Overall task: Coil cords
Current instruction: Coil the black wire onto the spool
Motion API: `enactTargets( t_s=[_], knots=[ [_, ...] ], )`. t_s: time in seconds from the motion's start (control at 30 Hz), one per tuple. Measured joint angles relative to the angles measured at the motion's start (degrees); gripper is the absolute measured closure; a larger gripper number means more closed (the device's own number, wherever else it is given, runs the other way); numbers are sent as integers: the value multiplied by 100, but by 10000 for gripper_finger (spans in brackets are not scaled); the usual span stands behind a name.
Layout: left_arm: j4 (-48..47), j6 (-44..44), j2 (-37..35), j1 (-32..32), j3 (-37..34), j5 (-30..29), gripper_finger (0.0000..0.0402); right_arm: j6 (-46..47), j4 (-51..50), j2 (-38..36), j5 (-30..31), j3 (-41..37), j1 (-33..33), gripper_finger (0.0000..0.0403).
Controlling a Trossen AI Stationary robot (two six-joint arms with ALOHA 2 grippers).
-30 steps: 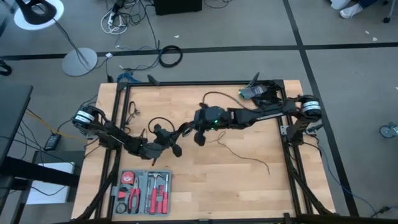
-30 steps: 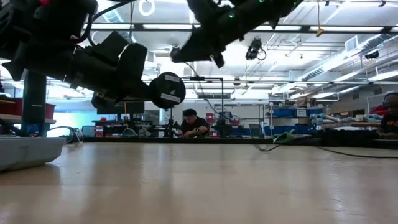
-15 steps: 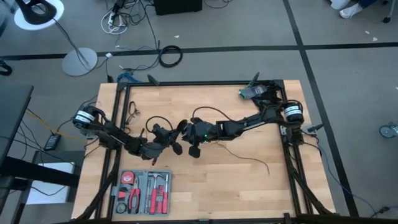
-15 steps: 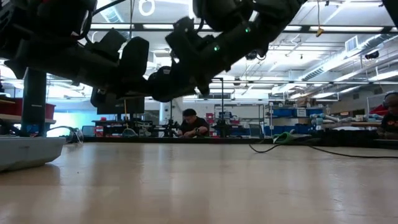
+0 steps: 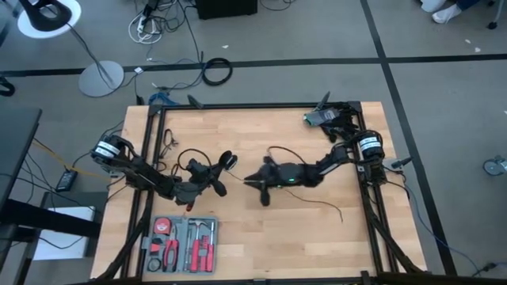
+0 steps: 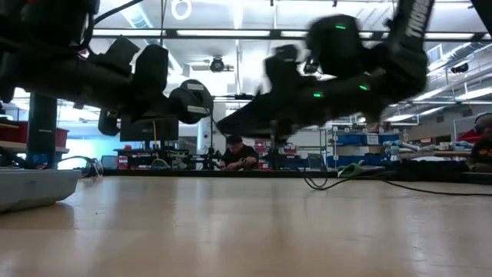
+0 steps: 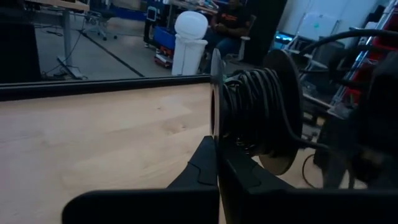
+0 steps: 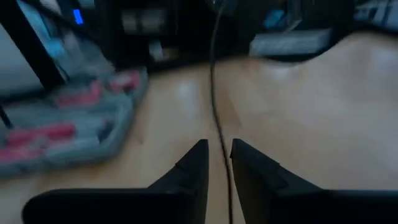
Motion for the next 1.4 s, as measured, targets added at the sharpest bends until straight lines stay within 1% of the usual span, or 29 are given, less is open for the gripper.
enactTargets(
  t_s=[0.07, 0.1, 0.17, 0.23, 0.3, 0.43, 0.5, 0.6, 0.67, 0.73, 0.77, 0.83, 0.9, 0.93, 0.97, 1.1, 1.2, 1.3, 1.4],
  knots=[
    [106, 0, -1, 0, -34, -10, 401, 29, 752, -4, 129, -451, -43, 333],
    [110, 4, -3, 0, -30, -5, 401, 28, 915, -4, 212, -611, -74, 333],
    [89, 9, 1, 4, -28, 50, 401, -25, 1077, -4, 204, -763, -140, 331],
    [105, 11, 1, 11, -6, 131, 401, -68, 1136, -4, -3, -754, -167, 326],
    [104, 11, 1, 11, -8, 140, 401, -86, 928, -4, -204, -632, -160, 317],
    [246, 19, 1, 11, -8, 185, 401, -308, 50, -4, -260, -254, -125, 290],
    [350, 162, 1, 11, -8, 203, 401, -331, -395, -4, -258, -87, -127, 274],
    [390, 313, 1, 11, 14, 205, 401, -336, -547, -4, -258, 66, -129, 253],
    [406, 328, 1, 11, 21, 203, 401, -321, -564, -7, -258, 110, -129, 247],
    [404, 330, 0, 11, 21, 203, 401, -164, -573, -7, -258, 129, -129, 255],
    [403, 335, 0, 11, 21, 203, 401, -61, -596, -7, -258, 132, -129, 266],
    [406, 337, 1, 11, 21, 203, 401, 45, -719, -9, -259, 132, -134, 305],
    [405, 337, 1, 11, 21, 203, 401, 58, -783, -9, -258, 132, -134, 362],
    [404, 337, 1, 11, 21, 203, 401, 35, -775, -9, -256, 132, -134, 382],
    [404, 337, 0, 11, 21, 203, 401, 6, -759, -9, -246, 132, -117, 389],
    [438, 337, 1, 11, 20, 203, 401, 56, -992, -9, -284, 318, -89, 398],
    [458, 337, 0, 11, 21, 203, 401, -4, -1738, -9, -352, 719, -92, 399],
    [535, 337, -1, 11, 21, 204, 401, -265, -2631, -11, -388, 1131, -102, 400],
    [767, 390, -1, 11, 21, 294, 401, -298, -3110, -11, -404, 1303, -235, 401]
  ],
)
